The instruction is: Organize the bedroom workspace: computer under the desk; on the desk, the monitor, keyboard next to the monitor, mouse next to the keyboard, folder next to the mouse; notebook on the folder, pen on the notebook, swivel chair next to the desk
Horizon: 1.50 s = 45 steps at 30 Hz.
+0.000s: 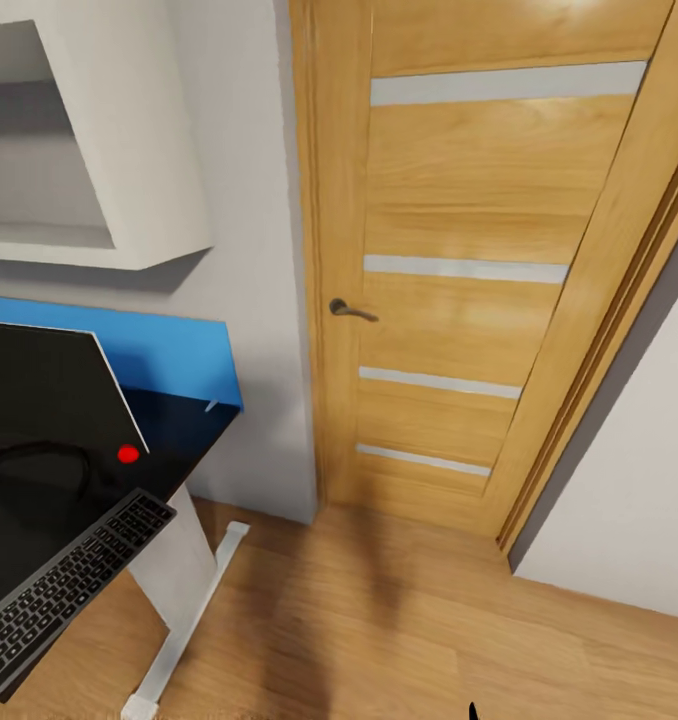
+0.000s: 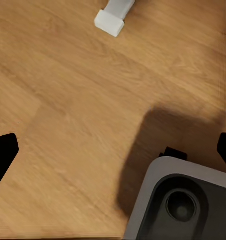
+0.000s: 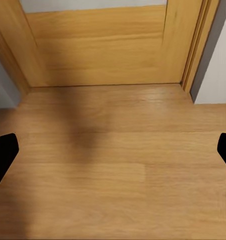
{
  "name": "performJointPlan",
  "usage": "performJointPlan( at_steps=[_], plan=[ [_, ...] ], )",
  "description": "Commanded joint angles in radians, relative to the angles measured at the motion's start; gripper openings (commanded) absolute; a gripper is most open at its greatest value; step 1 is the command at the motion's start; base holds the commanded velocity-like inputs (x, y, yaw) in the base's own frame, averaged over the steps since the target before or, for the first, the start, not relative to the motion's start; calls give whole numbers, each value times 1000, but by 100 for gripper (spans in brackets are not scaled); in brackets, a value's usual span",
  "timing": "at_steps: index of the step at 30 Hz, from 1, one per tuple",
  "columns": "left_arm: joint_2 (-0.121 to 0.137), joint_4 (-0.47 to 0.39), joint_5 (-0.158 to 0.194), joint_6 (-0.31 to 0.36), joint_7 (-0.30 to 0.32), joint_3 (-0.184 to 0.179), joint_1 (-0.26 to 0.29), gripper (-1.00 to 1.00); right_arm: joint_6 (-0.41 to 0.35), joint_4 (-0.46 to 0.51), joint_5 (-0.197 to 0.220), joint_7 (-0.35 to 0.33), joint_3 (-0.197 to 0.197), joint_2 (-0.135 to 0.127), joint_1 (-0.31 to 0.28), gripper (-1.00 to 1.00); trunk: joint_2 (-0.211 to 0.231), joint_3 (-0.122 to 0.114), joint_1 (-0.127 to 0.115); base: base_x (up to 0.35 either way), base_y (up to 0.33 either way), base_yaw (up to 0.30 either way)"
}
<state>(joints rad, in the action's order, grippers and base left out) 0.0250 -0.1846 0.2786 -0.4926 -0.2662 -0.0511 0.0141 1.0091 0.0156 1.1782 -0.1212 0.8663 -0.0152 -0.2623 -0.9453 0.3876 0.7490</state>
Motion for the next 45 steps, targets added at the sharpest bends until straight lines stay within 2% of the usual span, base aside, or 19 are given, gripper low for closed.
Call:
performJointPlan(
  at_steps=[1, 45],
  plan=[
    [0, 0, 5, -3, -4, -6, 1, 100, 1, 0, 11, -10, 1, 0, 0, 100, -1, 2, 0, 0, 0, 249],
    [-2, 2, 4, 0, -4, -7, 1, 100, -32, -2, 11, -9, -1, -2, 0, 100, -1, 31, 0, 0, 0, 255]
  ],
)
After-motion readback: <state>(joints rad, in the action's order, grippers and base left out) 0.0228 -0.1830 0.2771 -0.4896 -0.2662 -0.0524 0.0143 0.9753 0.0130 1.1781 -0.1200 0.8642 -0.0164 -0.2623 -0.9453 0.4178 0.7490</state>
